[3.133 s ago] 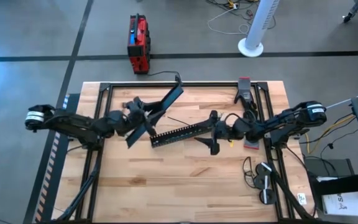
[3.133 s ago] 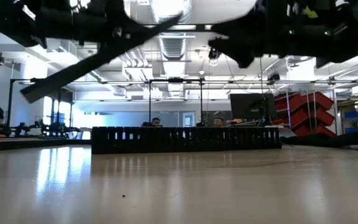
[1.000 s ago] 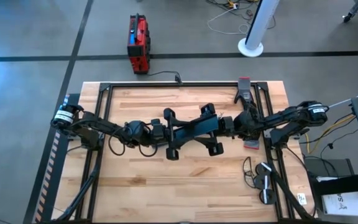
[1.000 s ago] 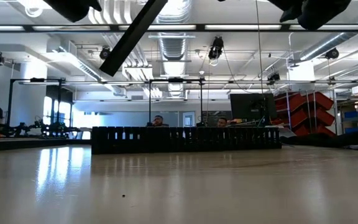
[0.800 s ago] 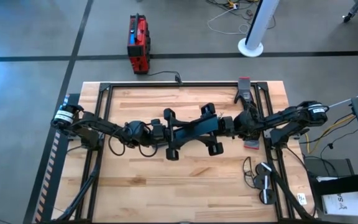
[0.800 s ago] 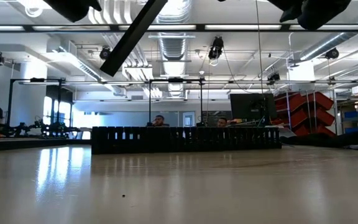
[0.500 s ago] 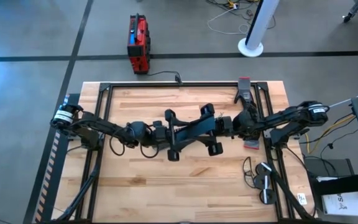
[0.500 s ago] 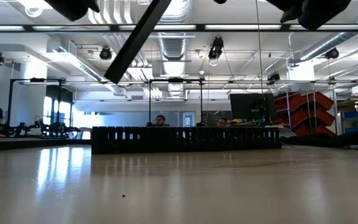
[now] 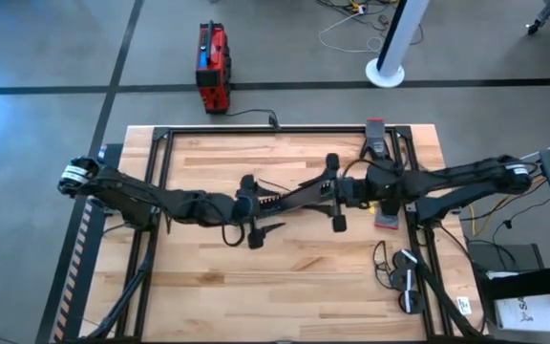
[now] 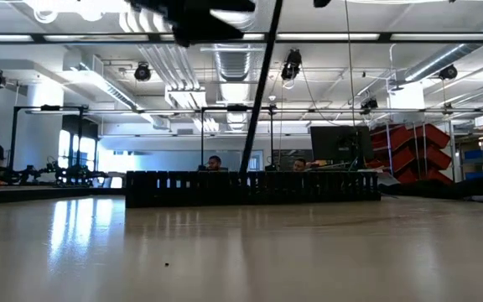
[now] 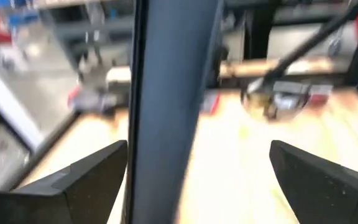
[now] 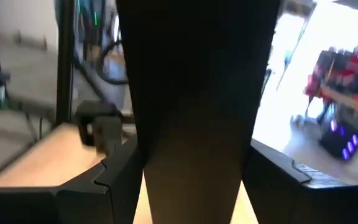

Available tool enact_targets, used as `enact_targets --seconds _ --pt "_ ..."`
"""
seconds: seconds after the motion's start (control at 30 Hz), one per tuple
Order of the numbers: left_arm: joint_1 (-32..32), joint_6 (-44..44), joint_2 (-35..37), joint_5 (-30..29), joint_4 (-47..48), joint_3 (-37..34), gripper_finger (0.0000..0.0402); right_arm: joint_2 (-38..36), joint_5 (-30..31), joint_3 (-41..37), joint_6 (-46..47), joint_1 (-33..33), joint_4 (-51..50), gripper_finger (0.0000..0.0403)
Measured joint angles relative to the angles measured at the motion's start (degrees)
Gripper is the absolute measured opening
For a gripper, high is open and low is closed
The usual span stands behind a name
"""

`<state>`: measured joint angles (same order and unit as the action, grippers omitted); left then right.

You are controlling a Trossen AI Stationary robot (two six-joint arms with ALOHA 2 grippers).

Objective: Ziptie cables
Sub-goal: Close the black cable duct

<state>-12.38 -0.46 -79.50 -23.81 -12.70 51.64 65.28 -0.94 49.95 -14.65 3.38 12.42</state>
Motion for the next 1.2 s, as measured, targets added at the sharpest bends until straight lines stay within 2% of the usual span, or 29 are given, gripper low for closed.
enact_targets --seconds 0.07,0.2,0.3,0.4,0.53,0.7,0.83,1.07,1.2 --pt "-0.3 -2.6 -0.3 -1.4 4.1 0.0 0.0365 -1.0 1.1 4.6 -0.3 0.0 -11.2 0.0214" --pt "-0.3 -5.0 -2.9 -4.1 6.7 0.0 0.0358 -0.7 3.0 14.0 -0.4 0.0 -29.6 0.0214" --pt "-0.3 -4.8 -4.8 -5.5 5.9 0.0 0.0356 0.0 5.5 19.4 -0.5 0.0 -35.6 0.0213" --pt "-0.1 -4.7 -6.4 -8.1 5.8 0.0 0.0356 0.1 6.1 23.1 -1.6 0.0 -36.1 0.0213" --pt "0.9 -4.7 -9.6 -11.8 5.9 -0.1 0.0356 0.2 9.5 27.6 -3.1 0.0 -42.8 0.0213" --pt "5.0 -7.8 -14.7 -6.8 4.2 -0.2 0.0356 1.0 11.9 30.3 -3.4 -0.1 -51.4 0.0213" --pt "9.9 -4.9 -18.0 -1.5 -1.0 0.3 0.0356 2.0 12.1 31.3 -4.3 0.0 -56.7 0.0213" --pt "17.1 -0.3 -25.9 9.8 -1.4 5.6 0.0357 4.7 19.7 33.2 -4.3 0.0 -68.8 0.0213" --pt "18.2 3.5 -31.0 10.0 -1.3 8.8 0.0357 5.2 22.1 33.3 -2.3 -0.6 -75.7 0.0213"
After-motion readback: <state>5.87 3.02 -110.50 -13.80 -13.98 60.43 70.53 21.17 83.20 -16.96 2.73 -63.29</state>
